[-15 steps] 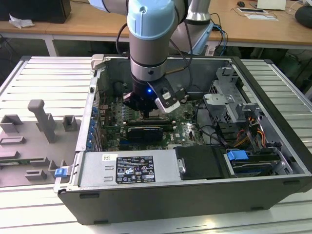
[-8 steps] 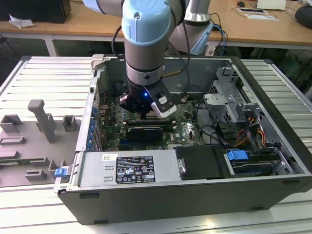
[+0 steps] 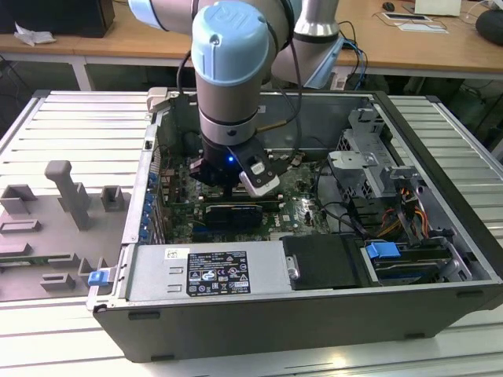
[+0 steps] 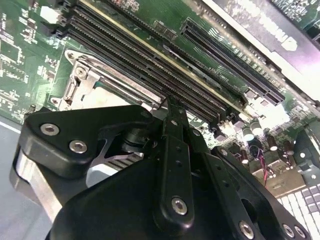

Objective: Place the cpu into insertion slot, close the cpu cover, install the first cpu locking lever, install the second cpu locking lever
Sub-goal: 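Install the second cpu locking lever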

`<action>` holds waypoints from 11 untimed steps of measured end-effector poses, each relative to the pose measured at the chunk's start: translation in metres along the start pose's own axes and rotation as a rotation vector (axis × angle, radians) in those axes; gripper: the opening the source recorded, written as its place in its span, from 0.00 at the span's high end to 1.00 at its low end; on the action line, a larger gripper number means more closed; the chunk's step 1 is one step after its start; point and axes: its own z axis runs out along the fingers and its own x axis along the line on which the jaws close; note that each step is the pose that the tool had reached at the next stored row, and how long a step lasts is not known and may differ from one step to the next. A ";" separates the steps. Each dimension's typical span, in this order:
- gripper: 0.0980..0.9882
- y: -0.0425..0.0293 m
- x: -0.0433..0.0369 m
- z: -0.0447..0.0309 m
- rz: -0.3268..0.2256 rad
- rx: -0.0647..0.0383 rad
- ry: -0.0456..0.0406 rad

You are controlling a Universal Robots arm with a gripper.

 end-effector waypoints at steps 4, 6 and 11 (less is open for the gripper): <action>0.99 -0.0025 0.0025 0.0042 0.000 -0.033 -0.0021; 0.99 -0.0031 0.0036 0.0056 0.000 -0.044 -0.0026; 0.99 -0.0045 0.0060 0.0118 0.001 -0.087 -0.0056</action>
